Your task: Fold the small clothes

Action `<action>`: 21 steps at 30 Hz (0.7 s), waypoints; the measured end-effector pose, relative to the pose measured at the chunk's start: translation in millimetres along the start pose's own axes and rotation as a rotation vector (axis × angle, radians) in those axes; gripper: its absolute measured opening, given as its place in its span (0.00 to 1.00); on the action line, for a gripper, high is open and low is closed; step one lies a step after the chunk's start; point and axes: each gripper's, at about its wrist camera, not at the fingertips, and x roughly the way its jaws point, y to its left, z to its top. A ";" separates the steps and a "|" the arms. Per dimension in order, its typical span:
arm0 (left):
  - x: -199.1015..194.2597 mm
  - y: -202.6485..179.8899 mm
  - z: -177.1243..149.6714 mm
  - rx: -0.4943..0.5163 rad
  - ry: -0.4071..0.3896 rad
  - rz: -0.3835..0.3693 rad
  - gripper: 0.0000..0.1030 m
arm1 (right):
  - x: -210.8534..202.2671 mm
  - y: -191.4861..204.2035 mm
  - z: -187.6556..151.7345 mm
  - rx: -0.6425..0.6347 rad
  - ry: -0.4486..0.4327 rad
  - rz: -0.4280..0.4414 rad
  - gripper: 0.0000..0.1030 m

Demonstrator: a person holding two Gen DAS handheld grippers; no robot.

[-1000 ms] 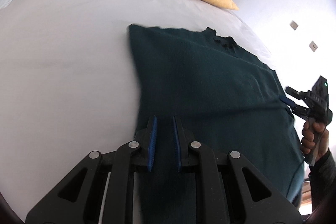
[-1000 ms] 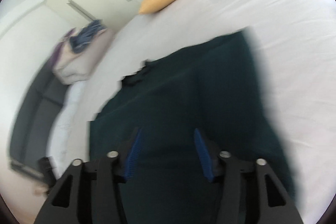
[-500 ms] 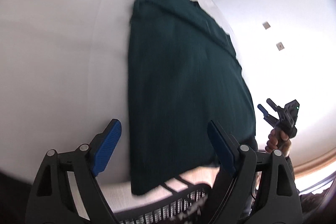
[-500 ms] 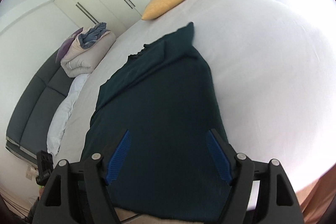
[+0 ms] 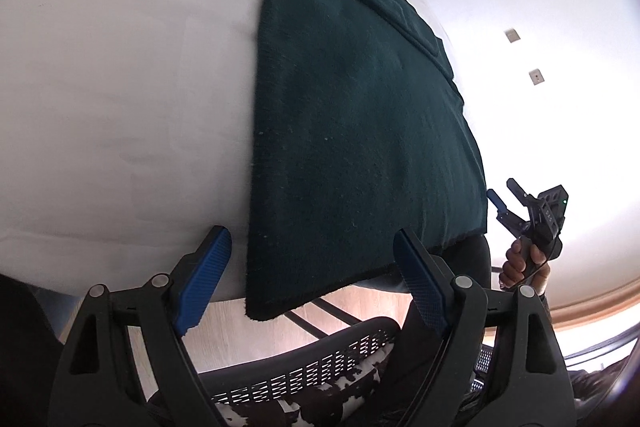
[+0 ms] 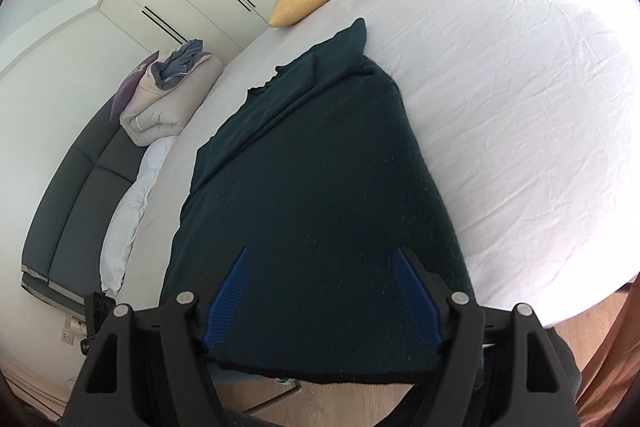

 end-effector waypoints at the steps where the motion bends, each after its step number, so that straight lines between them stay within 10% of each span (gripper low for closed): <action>1: 2.0 0.5 2.5 0.002 0.001 -0.005 0.80 | -1.4 -1.3 -1.1 0.004 0.002 0.002 0.74; 21: 24.9 22.5 5.8 -0.139 0.067 -0.173 0.32 | -37.3 -37.4 -4.6 0.001 0.069 -0.083 0.68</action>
